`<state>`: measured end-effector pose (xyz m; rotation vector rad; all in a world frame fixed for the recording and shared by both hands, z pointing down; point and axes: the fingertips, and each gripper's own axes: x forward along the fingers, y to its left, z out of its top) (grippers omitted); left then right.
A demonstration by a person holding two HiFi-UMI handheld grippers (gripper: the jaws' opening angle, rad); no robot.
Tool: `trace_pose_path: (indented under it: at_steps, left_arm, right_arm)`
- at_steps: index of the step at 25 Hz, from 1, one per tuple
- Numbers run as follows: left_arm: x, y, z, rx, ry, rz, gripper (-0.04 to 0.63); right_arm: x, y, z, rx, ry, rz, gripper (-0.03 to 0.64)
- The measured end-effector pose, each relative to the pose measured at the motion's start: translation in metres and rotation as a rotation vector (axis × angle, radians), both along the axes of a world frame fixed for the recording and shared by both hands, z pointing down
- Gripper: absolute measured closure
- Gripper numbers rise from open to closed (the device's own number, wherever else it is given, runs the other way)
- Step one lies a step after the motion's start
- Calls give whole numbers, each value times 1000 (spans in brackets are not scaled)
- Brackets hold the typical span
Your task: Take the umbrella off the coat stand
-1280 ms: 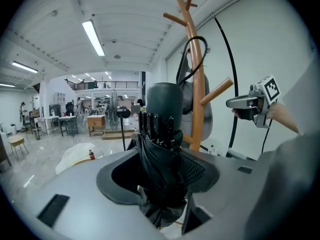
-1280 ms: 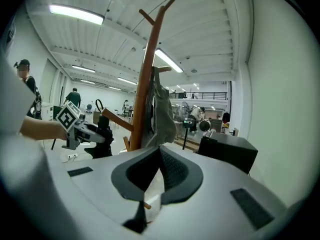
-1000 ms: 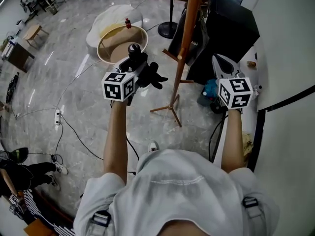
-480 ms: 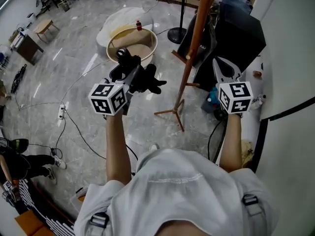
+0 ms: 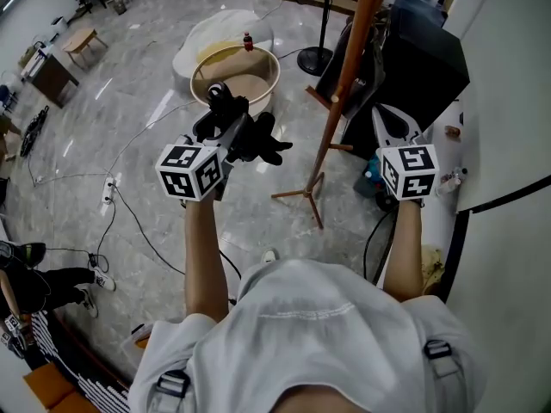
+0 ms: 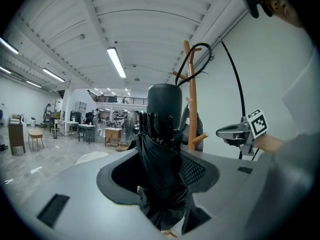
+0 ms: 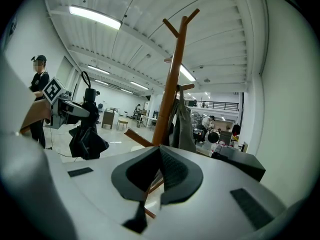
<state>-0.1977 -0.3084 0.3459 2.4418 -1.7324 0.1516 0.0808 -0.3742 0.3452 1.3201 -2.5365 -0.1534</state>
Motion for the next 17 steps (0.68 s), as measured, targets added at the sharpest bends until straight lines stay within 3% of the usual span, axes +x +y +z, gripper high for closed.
trace_pose_path:
  at_steps: [17]
  left_arm:
    - [-6, 5, 13, -46, 3, 26, 364]
  right_arm:
    - [-8, 14, 9, -44, 11, 9, 594]
